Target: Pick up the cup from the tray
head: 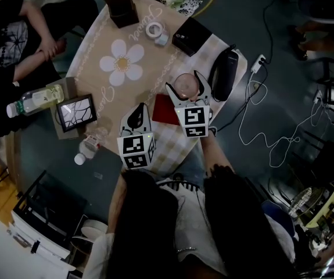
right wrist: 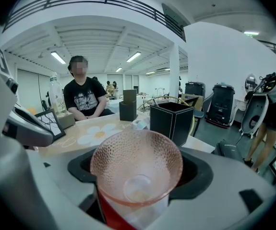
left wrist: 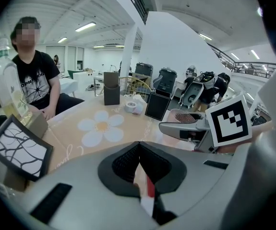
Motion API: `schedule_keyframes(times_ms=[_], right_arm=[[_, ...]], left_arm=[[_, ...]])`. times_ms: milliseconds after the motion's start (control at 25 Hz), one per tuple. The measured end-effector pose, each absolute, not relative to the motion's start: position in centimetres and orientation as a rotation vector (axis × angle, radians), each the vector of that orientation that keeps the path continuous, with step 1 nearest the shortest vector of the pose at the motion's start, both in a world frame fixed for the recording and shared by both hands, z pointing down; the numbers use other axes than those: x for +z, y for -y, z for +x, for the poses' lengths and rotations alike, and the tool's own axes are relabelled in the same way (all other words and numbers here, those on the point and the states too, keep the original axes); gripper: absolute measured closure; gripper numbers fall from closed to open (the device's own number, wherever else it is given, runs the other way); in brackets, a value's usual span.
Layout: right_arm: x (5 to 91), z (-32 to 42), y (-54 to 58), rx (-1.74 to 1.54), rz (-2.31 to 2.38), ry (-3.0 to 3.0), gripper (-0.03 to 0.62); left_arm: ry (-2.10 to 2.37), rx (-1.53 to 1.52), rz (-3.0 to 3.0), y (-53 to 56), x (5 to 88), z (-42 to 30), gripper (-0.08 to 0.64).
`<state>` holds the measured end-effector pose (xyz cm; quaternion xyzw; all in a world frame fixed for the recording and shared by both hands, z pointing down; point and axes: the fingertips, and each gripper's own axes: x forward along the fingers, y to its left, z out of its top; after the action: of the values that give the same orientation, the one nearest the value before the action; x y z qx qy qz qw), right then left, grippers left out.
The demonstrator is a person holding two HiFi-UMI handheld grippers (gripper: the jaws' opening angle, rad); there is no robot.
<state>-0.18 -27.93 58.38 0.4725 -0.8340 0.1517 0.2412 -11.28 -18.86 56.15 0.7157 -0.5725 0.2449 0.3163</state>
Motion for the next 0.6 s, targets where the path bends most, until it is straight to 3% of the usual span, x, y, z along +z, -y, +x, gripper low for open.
schedule_keyframes(times_ms=[600], right_arm=[[59.9,-0.1,27.4,0.422,1.274,2.277,0.179]], left_arm=[[1.531,0.687,1.827,18.0,57.5,-12.2,0.555]])
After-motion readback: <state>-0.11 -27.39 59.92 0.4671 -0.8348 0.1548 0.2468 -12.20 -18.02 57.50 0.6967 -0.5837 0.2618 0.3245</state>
